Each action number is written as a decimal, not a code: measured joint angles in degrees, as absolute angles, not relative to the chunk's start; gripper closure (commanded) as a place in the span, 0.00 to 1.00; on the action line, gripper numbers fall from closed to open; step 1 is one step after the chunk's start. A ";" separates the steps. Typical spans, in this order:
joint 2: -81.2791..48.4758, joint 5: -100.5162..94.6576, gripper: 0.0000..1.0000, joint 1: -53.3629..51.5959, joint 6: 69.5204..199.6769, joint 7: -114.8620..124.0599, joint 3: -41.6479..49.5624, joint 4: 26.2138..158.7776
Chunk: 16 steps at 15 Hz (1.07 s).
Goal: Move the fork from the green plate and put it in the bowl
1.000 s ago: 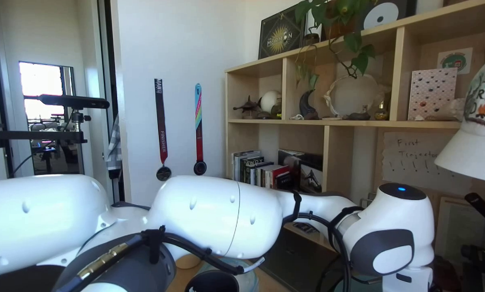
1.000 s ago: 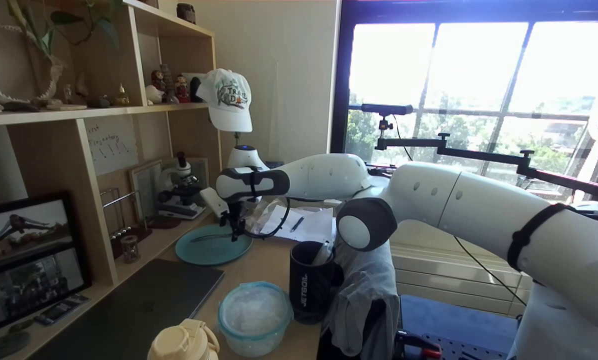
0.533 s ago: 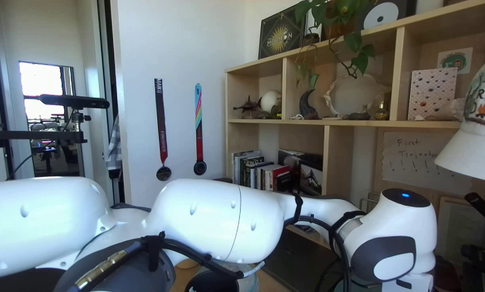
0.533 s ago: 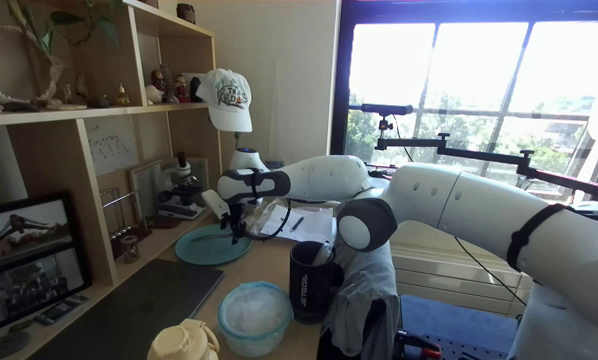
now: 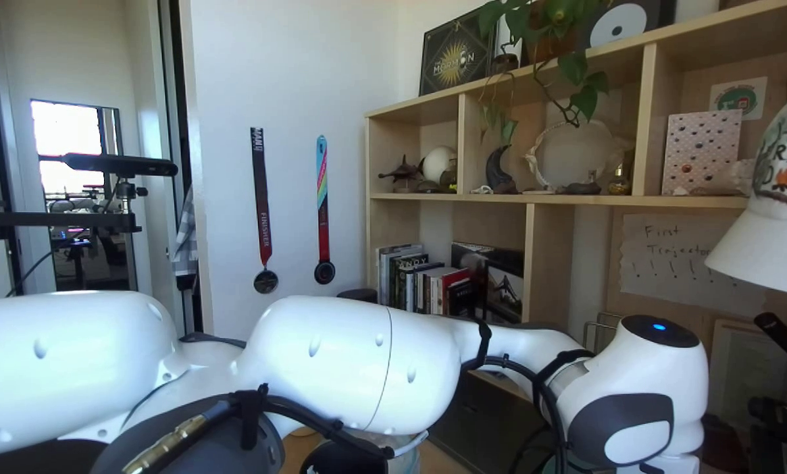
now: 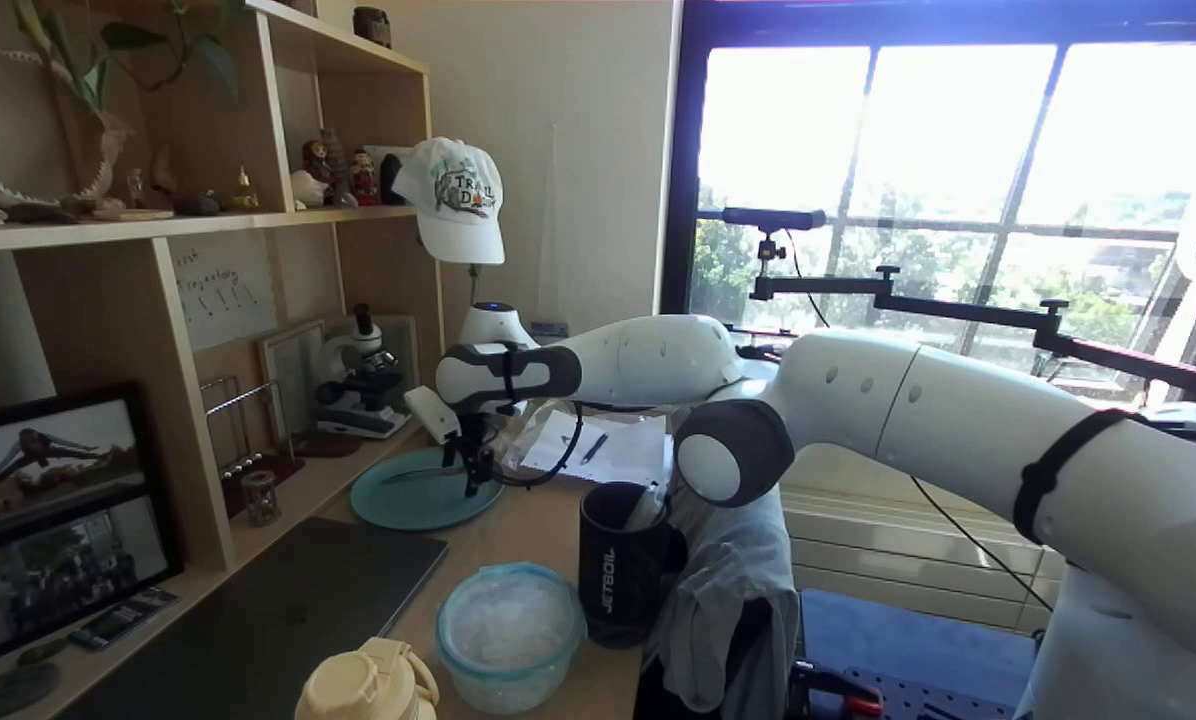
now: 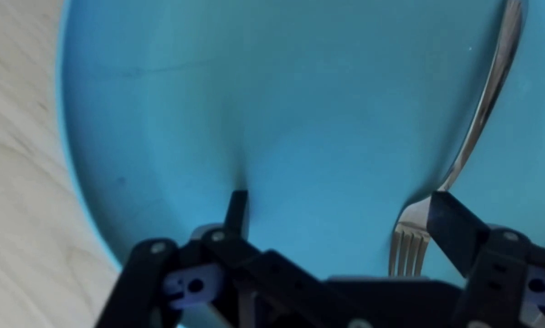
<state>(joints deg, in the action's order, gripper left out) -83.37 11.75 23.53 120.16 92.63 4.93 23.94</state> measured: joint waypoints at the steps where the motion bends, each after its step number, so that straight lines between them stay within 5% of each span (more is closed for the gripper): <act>1: -83.37 11.75 0.00 23.53 120.19 92.63 4.93 24.12; 16: -83.49 11.75 0.00 23.74 121.73 92.75 4.91 23.75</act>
